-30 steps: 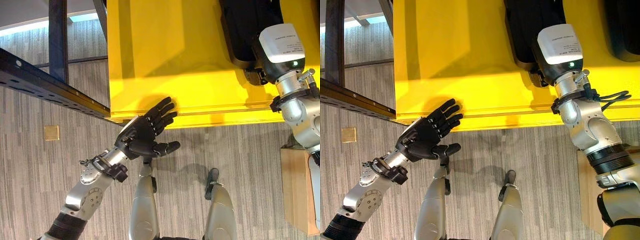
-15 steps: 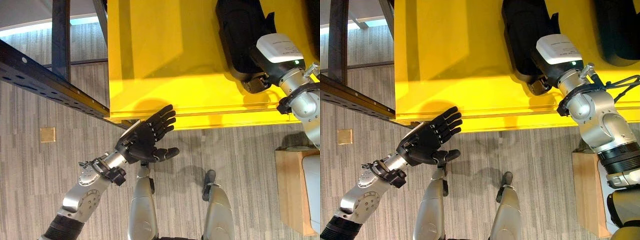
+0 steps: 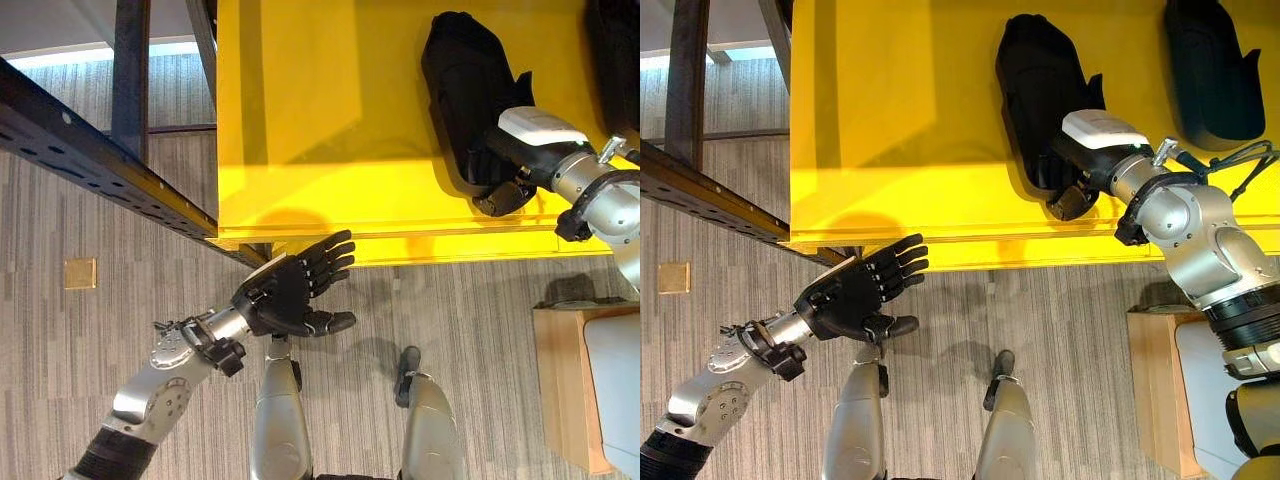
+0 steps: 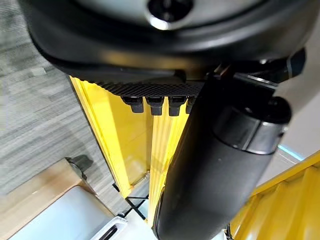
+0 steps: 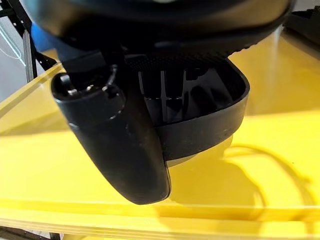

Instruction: Move parts from the plastic box to the shelf.

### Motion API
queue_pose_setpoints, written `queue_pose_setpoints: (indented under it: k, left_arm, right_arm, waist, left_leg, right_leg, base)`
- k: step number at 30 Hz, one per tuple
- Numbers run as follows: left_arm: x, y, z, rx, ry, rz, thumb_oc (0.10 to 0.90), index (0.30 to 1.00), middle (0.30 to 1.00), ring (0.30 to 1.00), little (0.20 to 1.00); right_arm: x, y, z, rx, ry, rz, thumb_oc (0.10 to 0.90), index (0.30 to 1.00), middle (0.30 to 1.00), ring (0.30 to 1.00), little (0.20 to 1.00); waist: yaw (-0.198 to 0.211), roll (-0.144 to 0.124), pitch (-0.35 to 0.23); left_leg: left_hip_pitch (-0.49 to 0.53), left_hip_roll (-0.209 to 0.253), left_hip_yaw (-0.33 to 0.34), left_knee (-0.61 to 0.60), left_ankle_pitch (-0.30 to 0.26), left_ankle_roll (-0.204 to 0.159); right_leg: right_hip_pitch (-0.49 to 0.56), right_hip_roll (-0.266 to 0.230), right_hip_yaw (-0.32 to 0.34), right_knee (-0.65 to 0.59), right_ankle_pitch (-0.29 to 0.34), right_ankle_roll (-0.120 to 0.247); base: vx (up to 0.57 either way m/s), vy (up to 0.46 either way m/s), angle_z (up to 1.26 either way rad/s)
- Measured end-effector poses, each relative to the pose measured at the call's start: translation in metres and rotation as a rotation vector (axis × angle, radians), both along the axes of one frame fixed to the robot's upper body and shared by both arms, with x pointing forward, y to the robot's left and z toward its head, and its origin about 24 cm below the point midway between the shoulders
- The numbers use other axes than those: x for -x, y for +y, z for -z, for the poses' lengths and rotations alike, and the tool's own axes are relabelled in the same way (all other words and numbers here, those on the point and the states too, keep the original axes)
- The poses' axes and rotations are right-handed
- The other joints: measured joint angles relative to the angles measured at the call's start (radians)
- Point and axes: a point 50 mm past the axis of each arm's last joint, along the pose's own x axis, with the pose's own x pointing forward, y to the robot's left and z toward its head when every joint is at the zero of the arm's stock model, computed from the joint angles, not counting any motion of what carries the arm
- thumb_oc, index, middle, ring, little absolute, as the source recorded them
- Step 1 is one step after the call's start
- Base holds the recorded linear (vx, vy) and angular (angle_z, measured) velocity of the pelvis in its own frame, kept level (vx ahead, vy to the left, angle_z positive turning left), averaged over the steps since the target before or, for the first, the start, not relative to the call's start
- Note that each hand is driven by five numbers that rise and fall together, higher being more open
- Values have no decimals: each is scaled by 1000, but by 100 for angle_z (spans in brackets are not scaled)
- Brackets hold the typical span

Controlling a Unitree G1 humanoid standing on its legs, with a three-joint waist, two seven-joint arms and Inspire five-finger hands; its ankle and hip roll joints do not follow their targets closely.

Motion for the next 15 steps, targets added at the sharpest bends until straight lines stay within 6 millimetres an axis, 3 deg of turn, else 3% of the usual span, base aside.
queue_pose_setpoints:
  k: [9, 15]
  left_arm:
    - [-1, 0, -2, -1, -9, 0, 900, 1000, 1000, 1000, 1000]
    - [-1, 1, -1, -2, -4, -4, 900, 1000, 1000, 1000, 1000]
  right_arm:
    - [-6, 4, 1, -28, -127, 21, 900, 1000, 1000, 1000, 1000]
    - [-10, 12, -13, 17, -214, 21, 900, 1000, 1000, 1000, 1000]
  waist:
    - [-6, 0, 0]
    - [-5, 6, 0]
  left_leg:
    - [-4, 5, 3, 1, -4, -3]
    - [-23, 7, 6, -2, -3, -3]
  right_leg:
    - [-6, 5, 4, -13, 2, -5]
    - [-33, 7, 10, -10, 5, -6]
  base:
    - [-1, -1, -2]
    - [-14, 29, -3]
